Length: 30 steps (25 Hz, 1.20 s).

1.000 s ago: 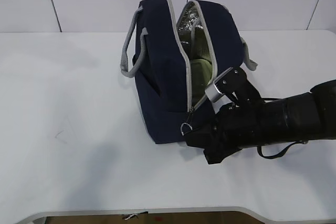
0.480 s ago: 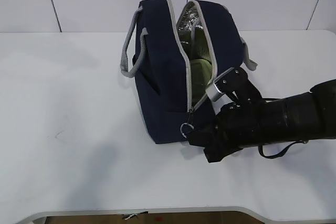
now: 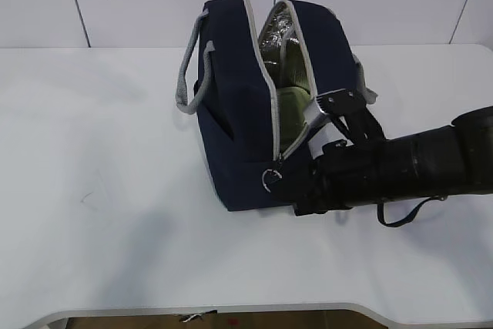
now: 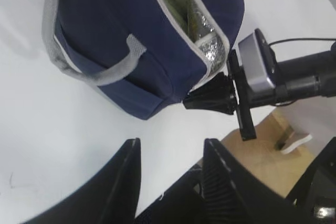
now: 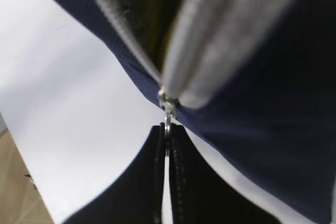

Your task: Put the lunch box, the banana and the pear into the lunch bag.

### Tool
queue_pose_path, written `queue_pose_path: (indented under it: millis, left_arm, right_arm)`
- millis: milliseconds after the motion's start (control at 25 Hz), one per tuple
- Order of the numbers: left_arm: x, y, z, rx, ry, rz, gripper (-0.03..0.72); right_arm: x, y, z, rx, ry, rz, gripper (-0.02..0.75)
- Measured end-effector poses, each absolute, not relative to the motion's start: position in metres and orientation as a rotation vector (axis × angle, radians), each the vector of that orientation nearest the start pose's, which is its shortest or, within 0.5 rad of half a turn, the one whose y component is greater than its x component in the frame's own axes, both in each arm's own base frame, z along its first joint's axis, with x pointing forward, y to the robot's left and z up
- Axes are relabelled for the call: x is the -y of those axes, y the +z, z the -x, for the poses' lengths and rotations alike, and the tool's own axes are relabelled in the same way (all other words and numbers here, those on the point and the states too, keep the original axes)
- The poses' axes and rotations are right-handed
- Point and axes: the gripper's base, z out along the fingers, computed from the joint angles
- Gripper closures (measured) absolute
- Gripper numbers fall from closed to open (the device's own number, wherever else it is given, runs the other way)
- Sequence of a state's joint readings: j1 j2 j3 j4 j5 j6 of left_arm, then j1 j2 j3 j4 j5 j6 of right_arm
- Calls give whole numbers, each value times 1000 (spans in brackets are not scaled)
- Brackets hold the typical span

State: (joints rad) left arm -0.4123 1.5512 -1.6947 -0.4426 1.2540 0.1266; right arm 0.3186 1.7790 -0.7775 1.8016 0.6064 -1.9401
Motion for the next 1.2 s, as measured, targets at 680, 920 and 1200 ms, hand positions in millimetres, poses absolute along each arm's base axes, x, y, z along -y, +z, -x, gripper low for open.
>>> queue_pose_path:
  millis: [680, 920, 1200]
  left_arm:
    - [159, 393, -271, -2582, -699, -657, 392]
    - [159, 393, -271, -2582, -696, -658, 393]
    - [159, 391, -272, -2587, -696, -656, 393]
  right_arm:
    - [-143, 205, -268, -2188, 829, 734, 721]
    - [-138, 231, -263, -2126, 760, 743, 721]
    - [-142, 263, -277, -2014, 731, 751, 721]
